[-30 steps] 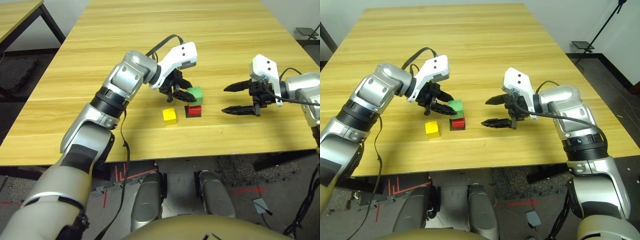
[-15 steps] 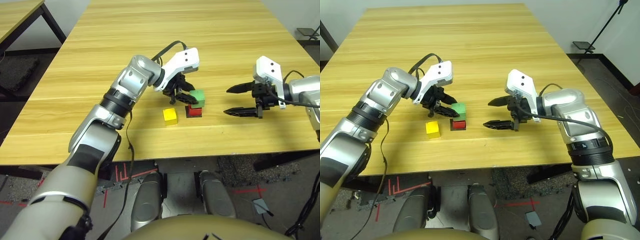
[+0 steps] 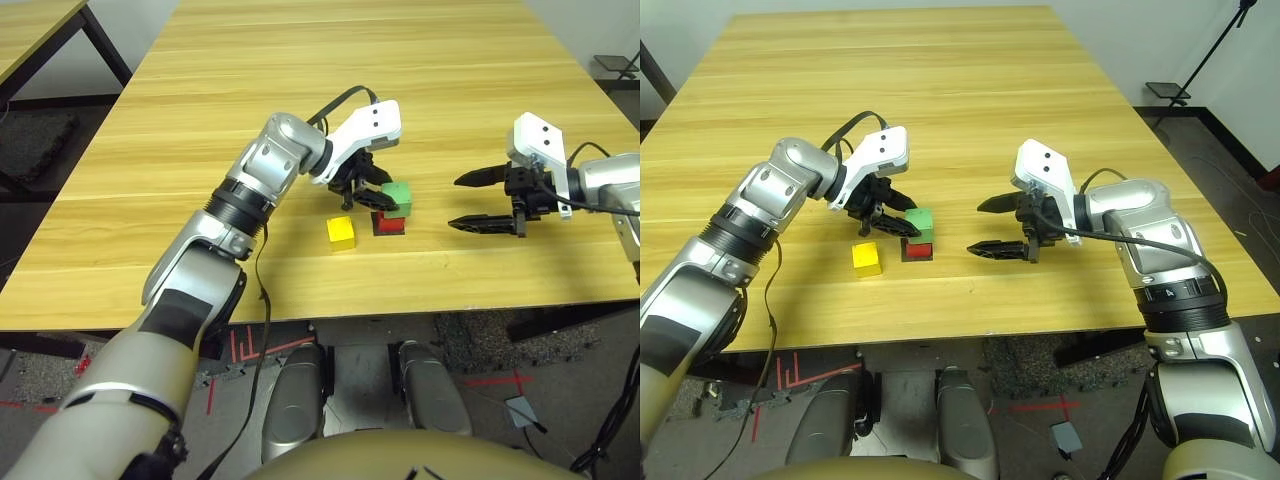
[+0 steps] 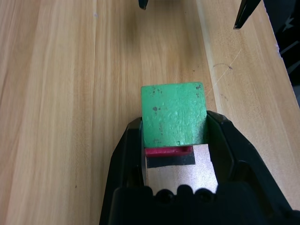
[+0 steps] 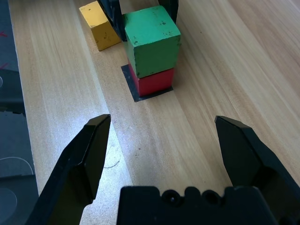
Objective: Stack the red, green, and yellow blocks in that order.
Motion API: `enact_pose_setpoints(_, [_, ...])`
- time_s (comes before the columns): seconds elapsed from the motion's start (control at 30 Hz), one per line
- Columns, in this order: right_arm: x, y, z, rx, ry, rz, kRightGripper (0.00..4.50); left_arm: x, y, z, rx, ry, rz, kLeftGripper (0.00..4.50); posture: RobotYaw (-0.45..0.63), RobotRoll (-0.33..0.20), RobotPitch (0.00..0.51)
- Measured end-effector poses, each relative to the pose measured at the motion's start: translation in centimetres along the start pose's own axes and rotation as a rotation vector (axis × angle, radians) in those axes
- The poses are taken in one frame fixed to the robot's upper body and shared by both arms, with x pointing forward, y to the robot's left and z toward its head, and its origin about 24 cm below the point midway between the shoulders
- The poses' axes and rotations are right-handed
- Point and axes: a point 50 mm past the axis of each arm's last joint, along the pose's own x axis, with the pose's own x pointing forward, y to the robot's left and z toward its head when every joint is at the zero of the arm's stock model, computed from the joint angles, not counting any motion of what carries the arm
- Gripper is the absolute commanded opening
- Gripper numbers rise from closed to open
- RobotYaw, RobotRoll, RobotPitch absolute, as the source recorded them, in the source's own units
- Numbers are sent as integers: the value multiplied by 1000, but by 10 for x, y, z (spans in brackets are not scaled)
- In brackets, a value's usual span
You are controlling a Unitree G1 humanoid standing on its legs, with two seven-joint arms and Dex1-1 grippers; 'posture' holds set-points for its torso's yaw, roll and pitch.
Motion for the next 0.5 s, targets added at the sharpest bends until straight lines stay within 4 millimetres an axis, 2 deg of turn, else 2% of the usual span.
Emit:
enact_pose_setpoints(0.23, [0,0,0,2,0,-1,4500,-1,1,-4,2,12,15,4344,103,-64,93])
enact_pose_setpoints(0.33, [1,0,0,1,-3,-1,4500,-12,-3,-1,-1,17,40,4431,115,-67,85])
enact_pose_setpoints(0.4, [0,-1,1,-1,-4,-2,4500,-27,-7,8,-7,3,69,4431,121,-67,81])
enact_pose_setpoints(0.5, [0,-3,4,-6,-9,-5,4500,-53,-24,15,-38,5,112,4431,136,-68,76])
